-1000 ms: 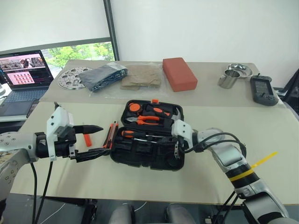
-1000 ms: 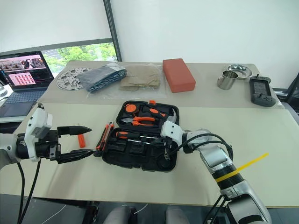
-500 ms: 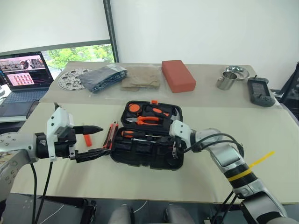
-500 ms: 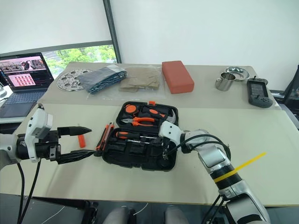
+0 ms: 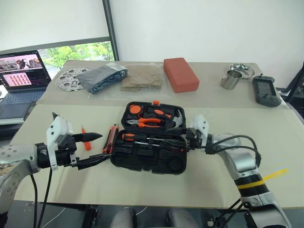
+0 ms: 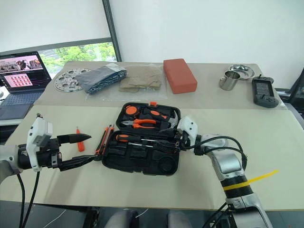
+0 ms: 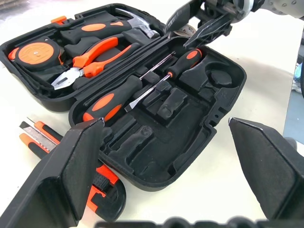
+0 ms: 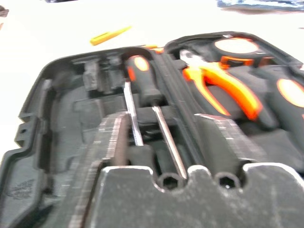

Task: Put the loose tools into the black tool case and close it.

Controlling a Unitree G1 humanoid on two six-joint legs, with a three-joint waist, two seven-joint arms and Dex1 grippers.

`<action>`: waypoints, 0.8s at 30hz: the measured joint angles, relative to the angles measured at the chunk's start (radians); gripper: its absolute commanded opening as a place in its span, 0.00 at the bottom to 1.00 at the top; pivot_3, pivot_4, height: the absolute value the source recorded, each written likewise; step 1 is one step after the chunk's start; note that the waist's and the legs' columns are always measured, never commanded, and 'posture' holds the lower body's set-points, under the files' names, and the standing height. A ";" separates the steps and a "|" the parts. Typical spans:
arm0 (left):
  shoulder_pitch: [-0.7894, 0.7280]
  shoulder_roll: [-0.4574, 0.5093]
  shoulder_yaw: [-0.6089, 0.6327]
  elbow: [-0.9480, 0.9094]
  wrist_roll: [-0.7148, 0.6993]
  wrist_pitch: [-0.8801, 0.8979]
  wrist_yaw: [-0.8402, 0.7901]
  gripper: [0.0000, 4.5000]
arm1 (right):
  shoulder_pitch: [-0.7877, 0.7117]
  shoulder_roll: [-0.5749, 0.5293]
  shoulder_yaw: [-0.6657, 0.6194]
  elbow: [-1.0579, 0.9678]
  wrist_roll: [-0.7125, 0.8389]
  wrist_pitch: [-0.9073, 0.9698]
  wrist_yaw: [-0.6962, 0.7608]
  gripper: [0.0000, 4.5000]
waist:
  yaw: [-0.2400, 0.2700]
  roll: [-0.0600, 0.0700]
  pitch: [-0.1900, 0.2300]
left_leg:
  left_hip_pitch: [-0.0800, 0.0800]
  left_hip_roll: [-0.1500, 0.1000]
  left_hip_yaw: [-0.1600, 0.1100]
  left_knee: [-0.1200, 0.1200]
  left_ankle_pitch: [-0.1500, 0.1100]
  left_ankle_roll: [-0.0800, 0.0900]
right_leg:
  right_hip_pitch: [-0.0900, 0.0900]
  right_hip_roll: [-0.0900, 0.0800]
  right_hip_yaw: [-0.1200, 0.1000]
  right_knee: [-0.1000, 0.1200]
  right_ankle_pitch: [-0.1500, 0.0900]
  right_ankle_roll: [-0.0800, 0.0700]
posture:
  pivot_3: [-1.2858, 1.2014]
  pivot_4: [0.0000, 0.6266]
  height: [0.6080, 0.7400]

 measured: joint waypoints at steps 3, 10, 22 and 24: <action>0.000 0.000 -0.001 0.010 0.003 -0.007 -0.001 1.00 | 0.028 -0.015 -0.022 -0.021 0.017 0.025 -0.003 0.98 | -0.001 0.000 0.000 | 0.000 0.000 0.000 0.000 0.000 0.000 | 0.000 0.000 0.000 0.000 0.000 0.000 | 0.52 0.24 1.00; 0.001 -0.001 -0.007 0.051 0.016 -0.031 -0.009 1.00 | 0.056 -0.034 -0.057 -0.086 0.056 0.047 -0.021 0.98 | 0.016 -0.003 0.000 | 0.011 0.029 0.057 -0.001 -0.002 -0.017 | -0.034 0.000 0.013 0.011 0.004 -0.007 | 0.52 0.24 1.00; 0.027 -0.086 0.010 0.095 0.100 -0.097 0.103 1.00 | 0.143 -0.079 -0.124 -0.164 0.100 0.010 0.011 0.98 | -0.006 -0.008 0.000 | 0.020 0.034 0.078 -0.008 -0.007 -0.023 | -0.030 0.012 0.013 0.000 0.015 -0.009 | 0.52 0.24 1.00; 0.041 -0.138 0.022 0.108 0.148 -0.121 0.187 1.00 | 0.171 -0.093 -0.143 -0.185 0.130 0.009 0.025 0.98 | 0.001 -0.009 0.000 | 0.019 0.034 0.077 -0.005 -0.009 -0.022 | -0.030 0.011 0.012 0.001 0.015 -0.008 | 0.52 0.24 1.00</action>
